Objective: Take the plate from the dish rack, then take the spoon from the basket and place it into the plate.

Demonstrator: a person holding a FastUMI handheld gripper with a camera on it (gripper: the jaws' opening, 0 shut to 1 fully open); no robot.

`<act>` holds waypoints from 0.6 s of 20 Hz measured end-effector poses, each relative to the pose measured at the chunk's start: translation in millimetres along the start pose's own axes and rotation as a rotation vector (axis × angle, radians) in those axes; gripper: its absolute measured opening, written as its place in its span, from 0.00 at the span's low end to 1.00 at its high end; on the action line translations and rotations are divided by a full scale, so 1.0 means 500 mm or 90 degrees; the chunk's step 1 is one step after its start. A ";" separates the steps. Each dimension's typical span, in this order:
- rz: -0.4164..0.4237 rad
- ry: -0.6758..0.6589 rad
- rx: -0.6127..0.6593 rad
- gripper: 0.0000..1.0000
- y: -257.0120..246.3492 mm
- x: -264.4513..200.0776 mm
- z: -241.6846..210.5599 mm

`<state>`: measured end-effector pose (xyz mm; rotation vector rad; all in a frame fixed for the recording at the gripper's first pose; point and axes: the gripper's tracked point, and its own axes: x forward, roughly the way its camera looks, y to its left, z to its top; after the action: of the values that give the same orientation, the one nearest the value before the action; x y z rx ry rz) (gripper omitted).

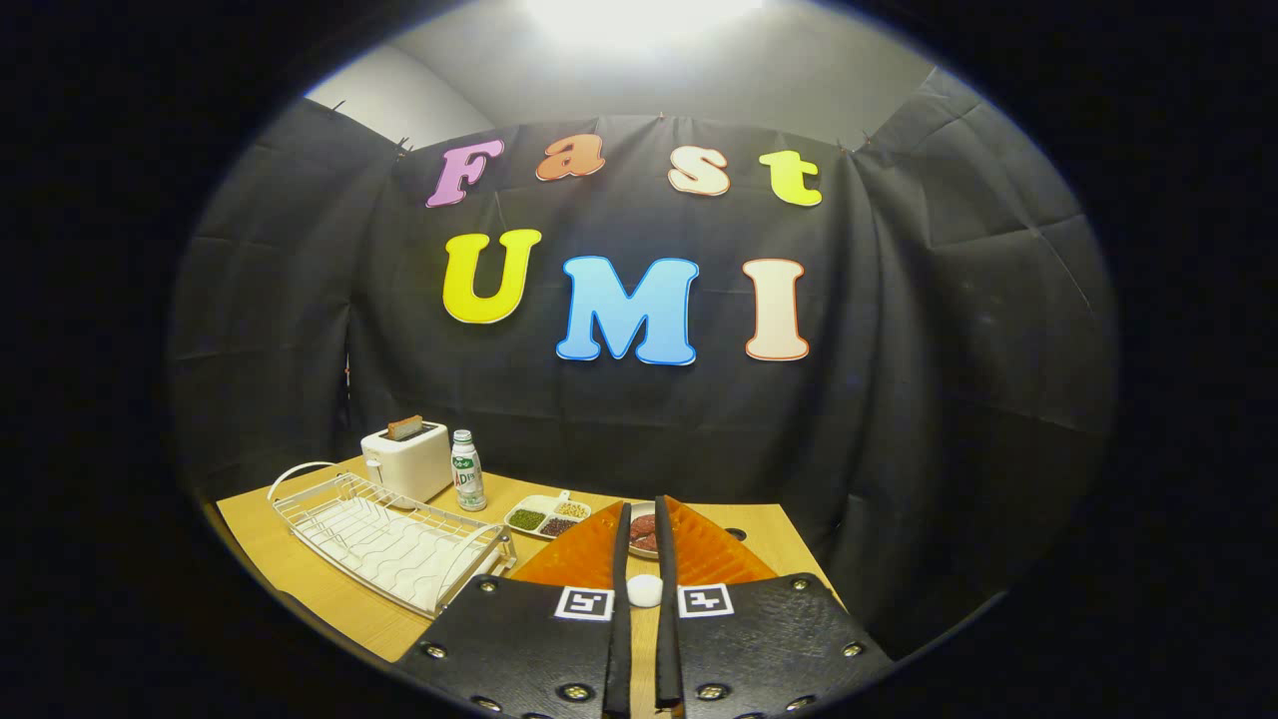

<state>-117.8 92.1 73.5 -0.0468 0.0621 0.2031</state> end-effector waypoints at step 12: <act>0.021 0.079 -0.005 0.09 0.099 -0.061 -0.075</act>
<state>-159.8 132.5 35.9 -0.0655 0.1851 0.2331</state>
